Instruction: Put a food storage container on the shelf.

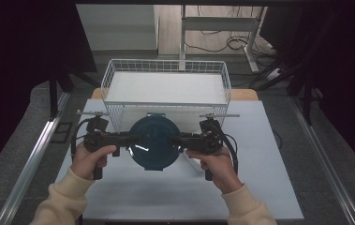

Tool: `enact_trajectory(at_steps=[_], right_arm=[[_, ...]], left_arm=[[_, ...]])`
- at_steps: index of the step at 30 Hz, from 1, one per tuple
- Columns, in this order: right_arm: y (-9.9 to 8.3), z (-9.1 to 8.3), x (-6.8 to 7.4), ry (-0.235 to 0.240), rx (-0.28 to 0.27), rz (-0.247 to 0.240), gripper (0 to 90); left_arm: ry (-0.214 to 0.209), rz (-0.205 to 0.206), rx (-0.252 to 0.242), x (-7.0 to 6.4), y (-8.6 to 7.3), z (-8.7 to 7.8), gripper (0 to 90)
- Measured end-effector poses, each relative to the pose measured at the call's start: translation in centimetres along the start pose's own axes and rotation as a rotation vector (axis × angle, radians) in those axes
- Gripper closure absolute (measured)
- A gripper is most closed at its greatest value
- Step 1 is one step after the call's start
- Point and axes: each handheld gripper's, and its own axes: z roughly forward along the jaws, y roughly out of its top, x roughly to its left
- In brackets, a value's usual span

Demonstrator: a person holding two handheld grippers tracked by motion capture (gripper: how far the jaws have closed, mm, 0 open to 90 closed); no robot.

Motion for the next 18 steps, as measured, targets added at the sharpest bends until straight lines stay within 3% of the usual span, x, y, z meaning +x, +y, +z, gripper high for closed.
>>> enact_trajectory(at_steps=[18], right_arm=[[4.7, -1.2, 0.8, -0.010, -0.001, -0.038, 41.8]], left_arm=[[-0.007, 0.032, -0.032, -1.0, 4.3, -0.7, 38.8]])
